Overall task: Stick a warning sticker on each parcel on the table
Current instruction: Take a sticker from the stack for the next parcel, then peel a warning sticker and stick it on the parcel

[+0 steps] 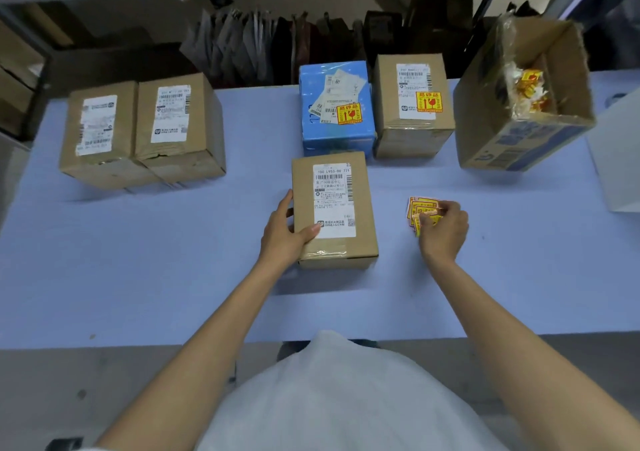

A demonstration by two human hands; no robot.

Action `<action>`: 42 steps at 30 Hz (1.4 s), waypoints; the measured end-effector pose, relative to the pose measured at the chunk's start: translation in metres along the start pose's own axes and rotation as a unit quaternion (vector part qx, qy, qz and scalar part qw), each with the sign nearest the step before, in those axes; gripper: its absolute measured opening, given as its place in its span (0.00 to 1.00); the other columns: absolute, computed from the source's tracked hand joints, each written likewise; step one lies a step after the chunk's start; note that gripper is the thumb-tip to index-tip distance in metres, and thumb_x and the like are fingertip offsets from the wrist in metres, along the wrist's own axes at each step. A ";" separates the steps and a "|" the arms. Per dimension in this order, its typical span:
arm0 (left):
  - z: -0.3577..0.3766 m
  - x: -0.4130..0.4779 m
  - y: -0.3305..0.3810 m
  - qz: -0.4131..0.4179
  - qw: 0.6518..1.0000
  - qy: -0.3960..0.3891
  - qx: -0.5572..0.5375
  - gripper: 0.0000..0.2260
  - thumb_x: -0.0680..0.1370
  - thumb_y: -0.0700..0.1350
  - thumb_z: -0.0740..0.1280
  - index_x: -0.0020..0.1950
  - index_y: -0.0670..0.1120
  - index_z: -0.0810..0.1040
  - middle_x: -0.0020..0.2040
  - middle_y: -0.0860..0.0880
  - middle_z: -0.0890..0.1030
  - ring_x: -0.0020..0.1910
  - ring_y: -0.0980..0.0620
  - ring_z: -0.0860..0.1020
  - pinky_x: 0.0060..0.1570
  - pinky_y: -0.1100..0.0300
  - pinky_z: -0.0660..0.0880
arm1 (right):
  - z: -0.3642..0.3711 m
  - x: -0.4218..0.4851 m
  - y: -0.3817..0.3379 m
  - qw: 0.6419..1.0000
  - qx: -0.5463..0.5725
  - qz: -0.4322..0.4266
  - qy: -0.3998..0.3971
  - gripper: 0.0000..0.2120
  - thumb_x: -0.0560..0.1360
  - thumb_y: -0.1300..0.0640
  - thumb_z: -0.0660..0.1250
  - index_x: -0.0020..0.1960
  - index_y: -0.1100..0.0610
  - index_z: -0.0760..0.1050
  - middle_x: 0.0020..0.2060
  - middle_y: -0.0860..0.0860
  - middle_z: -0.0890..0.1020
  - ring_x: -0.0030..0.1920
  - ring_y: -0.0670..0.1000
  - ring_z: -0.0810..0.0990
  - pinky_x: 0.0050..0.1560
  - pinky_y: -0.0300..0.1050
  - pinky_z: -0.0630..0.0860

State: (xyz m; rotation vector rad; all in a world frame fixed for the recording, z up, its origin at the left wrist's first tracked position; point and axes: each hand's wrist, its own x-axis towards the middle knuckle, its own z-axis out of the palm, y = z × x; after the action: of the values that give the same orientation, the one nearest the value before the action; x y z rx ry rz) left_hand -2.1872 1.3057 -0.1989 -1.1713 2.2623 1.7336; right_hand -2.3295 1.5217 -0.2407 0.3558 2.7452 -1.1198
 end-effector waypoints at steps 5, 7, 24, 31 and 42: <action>0.001 0.002 -0.001 -0.006 1.000 0.005 -0.011 0.37 0.73 0.47 0.74 0.76 0.58 0.57 0.70 0.50 0.71 0.64 0.47 0.74 0.64 0.44 0.73 | -0.002 0.024 0.017 0.993 -0.051 0.100 -0.043 0.22 0.73 0.58 0.72 0.63 0.64 0.70 0.62 0.64 0.72 0.65 0.64 0.67 0.61 0.52 0.66; 0.002 0.002 -0.001 -0.003 1.000 0.005 -0.014 0.37 0.73 0.46 0.73 0.76 0.58 0.57 0.70 0.50 0.70 0.65 0.47 0.74 0.64 0.44 0.73 | -0.001 0.027 0.020 0.992 -0.056 0.100 -0.049 0.20 0.70 0.56 0.75 0.57 0.63 0.74 0.59 0.63 0.75 0.63 0.64 0.70 0.59 0.53 0.68; -0.003 0.001 0.002 0.013 0.999 -0.011 -0.028 0.37 0.73 0.44 0.74 0.76 0.55 0.58 0.70 0.48 0.70 0.65 0.46 0.74 0.59 0.53 0.74 | -0.017 0.018 0.015 0.991 0.052 0.120 -0.008 0.06 0.72 0.57 0.73 0.42 0.60 0.79 0.38 0.56 0.81 0.43 0.57 0.79 0.49 0.50 0.75; 0.007 0.007 0.027 0.085 0.987 0.080 0.108 0.34 0.71 0.36 0.71 0.73 0.52 0.63 0.66 0.49 0.65 0.68 0.49 0.64 0.63 0.61 0.66 | -0.007 0.007 -0.047 0.972 0.219 0.066 -0.054 0.06 0.73 0.61 0.71 0.39 0.61 0.77 0.34 0.55 0.78 0.36 0.53 0.76 0.36 0.43 0.74; -0.004 0.024 0.068 0.113 0.990 -0.005 -0.083 0.07 0.75 0.45 0.72 0.50 0.46 0.78 0.47 0.48 0.80 0.44 0.52 0.82 0.37 0.64 0.80 | 0.009 -0.040 -0.134 0.921 0.197 -0.134 -0.308 0.10 0.69 0.64 0.75 0.49 0.61 0.79 0.39 0.55 0.83 0.39 0.51 0.85 0.39 0.44 0.82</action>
State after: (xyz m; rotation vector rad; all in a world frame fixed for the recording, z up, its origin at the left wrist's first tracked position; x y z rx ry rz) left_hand -2.2429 1.2953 -0.1538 -0.9579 2.3650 2.0369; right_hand -2.3272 1.4159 -0.1487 -0.3029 2.0434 -1.5333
